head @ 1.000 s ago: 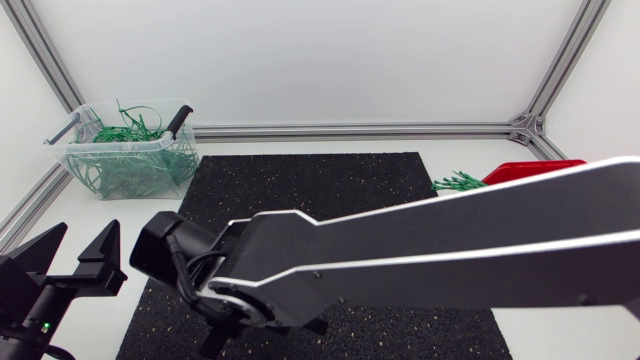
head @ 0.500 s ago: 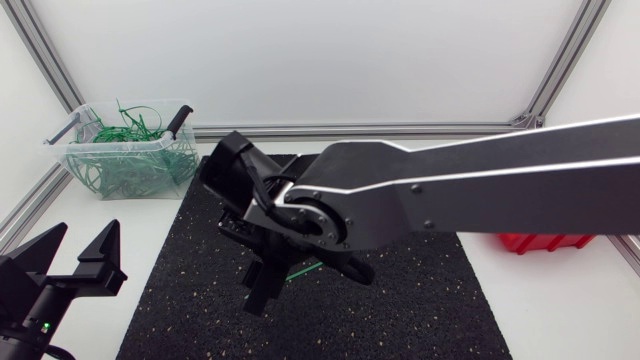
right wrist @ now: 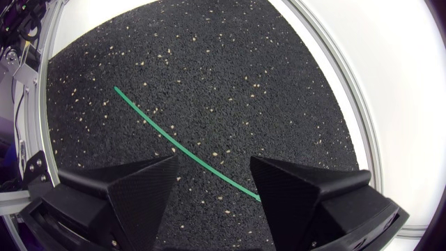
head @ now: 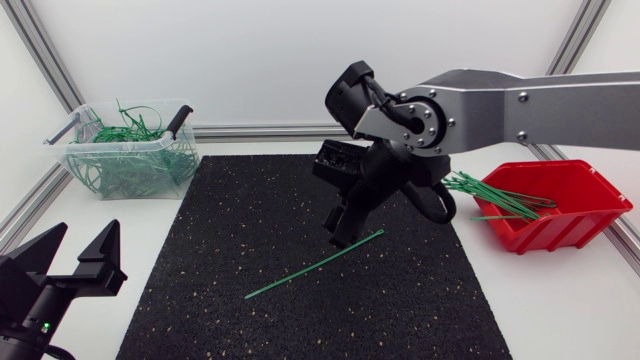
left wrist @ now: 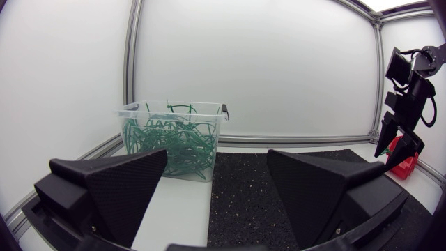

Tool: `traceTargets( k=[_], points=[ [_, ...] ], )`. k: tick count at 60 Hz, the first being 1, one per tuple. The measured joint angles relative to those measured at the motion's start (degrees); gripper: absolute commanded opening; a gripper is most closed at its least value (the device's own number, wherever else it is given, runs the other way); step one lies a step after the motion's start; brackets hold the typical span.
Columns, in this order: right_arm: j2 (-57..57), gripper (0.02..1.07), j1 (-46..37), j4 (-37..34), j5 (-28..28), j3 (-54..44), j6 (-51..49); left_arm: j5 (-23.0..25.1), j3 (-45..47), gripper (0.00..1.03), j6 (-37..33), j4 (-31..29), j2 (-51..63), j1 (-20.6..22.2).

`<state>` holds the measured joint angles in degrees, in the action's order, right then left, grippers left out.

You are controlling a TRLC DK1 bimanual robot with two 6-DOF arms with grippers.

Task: Take a green cable tie from the red box, thread the tail through the head to close it, then place it in the transparent bin on the left.

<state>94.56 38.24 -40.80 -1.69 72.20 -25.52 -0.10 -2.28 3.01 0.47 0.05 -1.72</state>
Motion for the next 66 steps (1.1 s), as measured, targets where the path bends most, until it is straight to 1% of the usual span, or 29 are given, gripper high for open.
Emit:
traceTargets(
  k=[13, 23, 35, 49, 52, 55, 57, 66],
  points=[
    [0.0, 0.79, -7.2, -2.8, -1.5, -0.2, -11.8, 0.0, 0.0, 0.99, 0.0, 0.0, 0.0, 0.0],
    [0.0, 0.79, -11.2, -2.5, -1.7, -2.0, -20.7, 0.0, 0.0, 0.99, 0.0, 0.0, 0.0, 0.0],
    [3.4, 0.79, -13.6, -2.8, -3.1, -3.0, -28.4, 0.0, 0.0, 0.99, 0.0, 0.0, 0.0, 0.4],
    [6.8, 0.79, -14.0, -2.8, -3.2, -2.9, -37.3, 0.0, 0.0, 0.99, 0.0, 0.0, 0.0, 0.7],
    [7.7, 0.76, -14.0, -2.8, -3.1, -2.9, -38.4, 0.0, 0.0, 0.99, 0.0, 0.0, 0.0, 0.7],
    [9.0, 0.67, -14.0, -2.8, -3.1, -2.9, -39.6, 0.0, 0.0, 0.99, 0.0, 0.0, 0.0, 0.7],
    [9.7, 0.64, -14.0, -2.8, -3.0, -2.9, -40.3, 0.0, 0.0, 0.99, 0.0, 0.0, 0.0, 0.7],
    [12.0, 0.64, -13.9, -2.7, -3.0, -2.9, -42.2, 0.0, 0.0, 0.99, 0.0, 0.0, 0.0, 1.1]
  ],
)
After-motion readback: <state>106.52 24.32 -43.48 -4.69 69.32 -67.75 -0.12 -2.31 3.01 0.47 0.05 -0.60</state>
